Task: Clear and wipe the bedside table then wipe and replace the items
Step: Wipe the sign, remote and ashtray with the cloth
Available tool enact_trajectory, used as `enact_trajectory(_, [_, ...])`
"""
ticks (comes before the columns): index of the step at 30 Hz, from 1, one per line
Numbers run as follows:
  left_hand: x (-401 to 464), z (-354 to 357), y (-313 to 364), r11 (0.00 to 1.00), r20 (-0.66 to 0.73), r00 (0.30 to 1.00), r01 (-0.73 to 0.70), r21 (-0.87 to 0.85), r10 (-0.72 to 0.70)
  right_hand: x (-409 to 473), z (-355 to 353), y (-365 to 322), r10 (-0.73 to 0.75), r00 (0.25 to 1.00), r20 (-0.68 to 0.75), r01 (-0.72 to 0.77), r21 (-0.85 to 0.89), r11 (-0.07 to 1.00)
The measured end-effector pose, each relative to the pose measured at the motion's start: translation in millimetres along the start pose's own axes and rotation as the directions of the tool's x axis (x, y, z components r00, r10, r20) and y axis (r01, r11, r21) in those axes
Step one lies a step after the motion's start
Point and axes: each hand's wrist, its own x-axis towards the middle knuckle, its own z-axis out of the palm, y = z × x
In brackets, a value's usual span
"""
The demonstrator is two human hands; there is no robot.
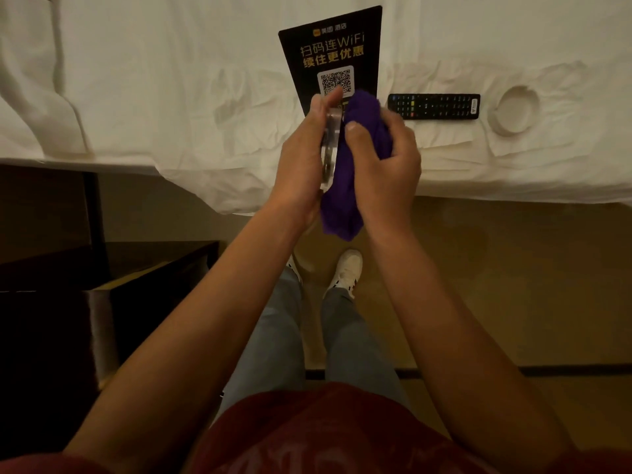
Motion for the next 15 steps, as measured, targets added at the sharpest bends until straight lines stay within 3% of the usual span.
enact_trajectory(2, [8, -5, 4, 1.0, -0.049, 0.999, -0.017, -0.019, 0.016, -18, -6, 5, 0.02, 0.992, 0.128, -0.018, -0.02, 1.0])
enact_trajectory(5, [14, -18, 7, 0.989, -0.114, 0.993, 0.023, -0.144, -0.04, -39, -16, 14, -0.067, 0.947, 0.314, 0.122, -0.159, 0.98])
enact_trajectory(8, [10, -24, 3, 0.974, -0.109, 0.989, 0.074, -0.213, -0.098, -24, -20, 5, -0.082, 0.974, 0.213, 0.111, -0.127, 0.986])
enact_trajectory(10, [6, -27, -2, 0.995, -0.098, 0.993, 0.055, -0.083, -0.063, 1, -19, -9, -0.144, 0.98, 0.134, 0.161, -0.125, 0.979])
enact_trajectory(12, [3, -29, -7, 0.998, -0.1, 0.995, 0.004, 0.066, 0.003, 22, -17, -21, -0.225, 0.96, 0.164, 0.257, -0.208, 0.944])
enact_trajectory(15, [3, -29, -8, 0.991, -0.126, 0.988, -0.076, 0.107, 0.089, 30, -10, -28, -0.348, 0.908, 0.233, 0.412, -0.349, 0.842])
